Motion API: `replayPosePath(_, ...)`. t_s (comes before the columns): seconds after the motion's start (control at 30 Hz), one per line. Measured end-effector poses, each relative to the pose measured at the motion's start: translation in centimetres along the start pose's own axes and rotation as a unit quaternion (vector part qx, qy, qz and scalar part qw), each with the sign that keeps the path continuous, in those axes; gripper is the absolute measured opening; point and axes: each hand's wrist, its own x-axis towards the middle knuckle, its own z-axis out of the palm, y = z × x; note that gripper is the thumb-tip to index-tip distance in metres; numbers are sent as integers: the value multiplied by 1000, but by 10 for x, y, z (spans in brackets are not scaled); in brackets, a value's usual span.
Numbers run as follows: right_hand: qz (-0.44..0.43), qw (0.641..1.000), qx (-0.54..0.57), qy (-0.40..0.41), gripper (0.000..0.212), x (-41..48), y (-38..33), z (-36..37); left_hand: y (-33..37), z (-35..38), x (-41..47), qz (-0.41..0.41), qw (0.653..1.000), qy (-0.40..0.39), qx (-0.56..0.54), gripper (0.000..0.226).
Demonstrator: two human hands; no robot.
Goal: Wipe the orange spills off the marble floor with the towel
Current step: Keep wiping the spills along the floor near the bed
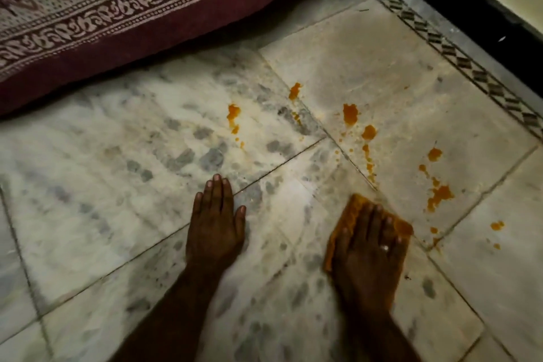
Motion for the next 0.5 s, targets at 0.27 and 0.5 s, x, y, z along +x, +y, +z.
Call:
replayPosePath(0.27, -340, 940, 21, -5, 68, 25, -119, -1, -3, 2, 5, -1, 999, 30, -33, 56)
replayPosePath(0.5, -190, 982, -14, -11, 67, 112, -52, -22, -19, -7, 66, -8, 1000, 5, -29, 63)
